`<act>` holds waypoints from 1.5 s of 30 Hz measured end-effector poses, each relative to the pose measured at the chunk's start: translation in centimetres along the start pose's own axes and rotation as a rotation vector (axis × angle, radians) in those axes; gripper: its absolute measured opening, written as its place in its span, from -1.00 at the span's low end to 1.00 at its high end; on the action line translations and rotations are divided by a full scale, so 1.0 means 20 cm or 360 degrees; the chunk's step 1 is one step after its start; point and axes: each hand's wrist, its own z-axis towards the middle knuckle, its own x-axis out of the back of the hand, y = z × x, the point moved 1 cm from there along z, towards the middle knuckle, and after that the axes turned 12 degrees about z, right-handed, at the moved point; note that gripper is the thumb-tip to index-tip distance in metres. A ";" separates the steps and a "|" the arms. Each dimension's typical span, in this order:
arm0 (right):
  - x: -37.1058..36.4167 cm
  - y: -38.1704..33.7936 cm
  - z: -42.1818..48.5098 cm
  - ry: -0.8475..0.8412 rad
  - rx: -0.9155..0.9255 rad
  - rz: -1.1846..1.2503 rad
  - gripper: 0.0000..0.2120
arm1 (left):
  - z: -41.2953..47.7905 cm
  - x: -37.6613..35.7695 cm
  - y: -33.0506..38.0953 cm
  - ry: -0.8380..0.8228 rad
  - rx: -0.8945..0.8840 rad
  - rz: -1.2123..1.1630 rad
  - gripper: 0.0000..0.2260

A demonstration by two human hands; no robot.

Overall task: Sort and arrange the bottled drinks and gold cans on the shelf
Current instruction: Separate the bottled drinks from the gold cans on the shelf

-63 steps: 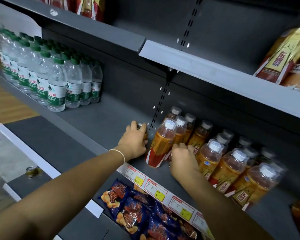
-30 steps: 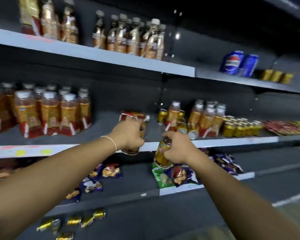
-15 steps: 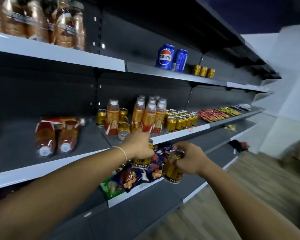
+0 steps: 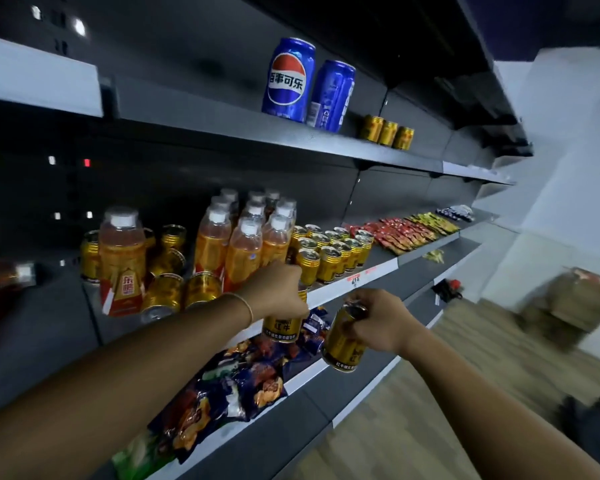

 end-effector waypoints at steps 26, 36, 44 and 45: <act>0.55 0.38 1.79 0.0229 0.0431 0.0792 -0.65 | 1.33 0.12 0.21 0.0624 0.0411 0.0135 -0.67; 0.47 0.44 2.34 0.0121 0.0896 0.0556 -0.77 | 1.81 -0.05 0.11 0.0439 0.0849 0.0296 -0.30; 0.31 0.47 2.61 -0.0077 0.0992 0.0304 -0.46 | 1.98 -0.14 0.01 0.0365 0.1050 0.0539 -0.42; 0.28 0.48 2.63 -0.0121 0.0975 0.0265 -0.42 | 1.99 -0.16 0.00 0.0346 0.1051 0.0548 -0.44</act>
